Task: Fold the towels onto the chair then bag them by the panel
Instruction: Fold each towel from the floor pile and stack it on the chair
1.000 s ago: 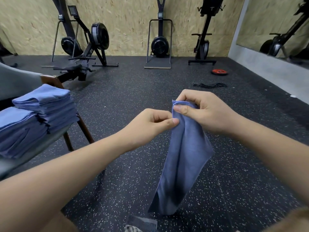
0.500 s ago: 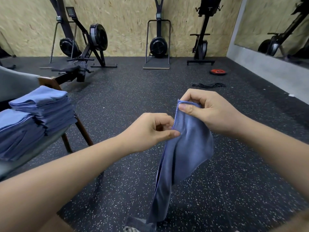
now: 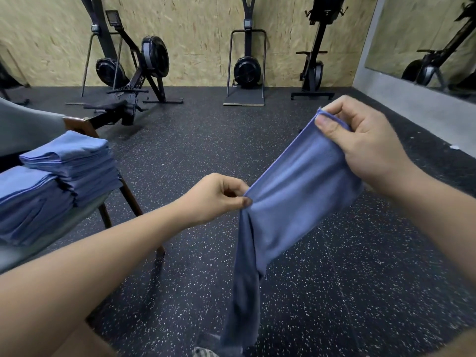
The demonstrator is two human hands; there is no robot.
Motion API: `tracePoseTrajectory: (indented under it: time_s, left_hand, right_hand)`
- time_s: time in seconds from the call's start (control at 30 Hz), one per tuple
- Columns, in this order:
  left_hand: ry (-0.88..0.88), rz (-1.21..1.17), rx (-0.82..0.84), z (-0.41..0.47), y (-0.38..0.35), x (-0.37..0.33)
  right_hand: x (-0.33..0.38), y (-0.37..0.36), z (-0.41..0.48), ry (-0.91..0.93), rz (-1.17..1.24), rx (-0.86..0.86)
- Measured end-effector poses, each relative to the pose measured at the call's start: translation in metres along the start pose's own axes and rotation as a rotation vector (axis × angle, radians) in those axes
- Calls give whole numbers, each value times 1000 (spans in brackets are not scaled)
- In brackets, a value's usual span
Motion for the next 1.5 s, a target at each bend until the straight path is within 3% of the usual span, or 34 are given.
tracePoseTrajectory:
  time_s: [0.17,0.3,0.4,0.6,0.83,1.2,1.37,1.5]
  left_hand:
    - [50,116,21,0,9,4]
    - [-24,310,-28,-2,12,-7]
    - [-105,385,-108,-2,16,-19]
    - [-344,559,-121,-7,2,-57]
    - [-368,515,-95,-15,3,-68]
    - [-181,596,66,-9,-5,-30]
    - [-90,633,0,-2,17,-4]
    - [-44,632,-55,-2,34,5]
  right_hand:
    - [-10,20,7,-23,76,-155]
    - [-16,15,6,-57,35,-126]
    - [-12,-5,0,-56,-70,11]
    - [-25,-81,-41,-189,-191,553]
    - [-37,-99,-54,-216,-264,815]
    - [-17,-72,-31,-144,-249,562]
    - [-30,-42,-17,-116,-296,405]
    - [-50,-30,-16,-149,-343,374]
Point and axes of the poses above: each hand's wrist, its own z-axis towards the middle knuckle, its own y-axis out of the back of the hand, x = y × z, the point moved 7 cm from there along z, towards the middle knuckle, and after that the axes turned 8 degrees about z, right-handed, at the moved point
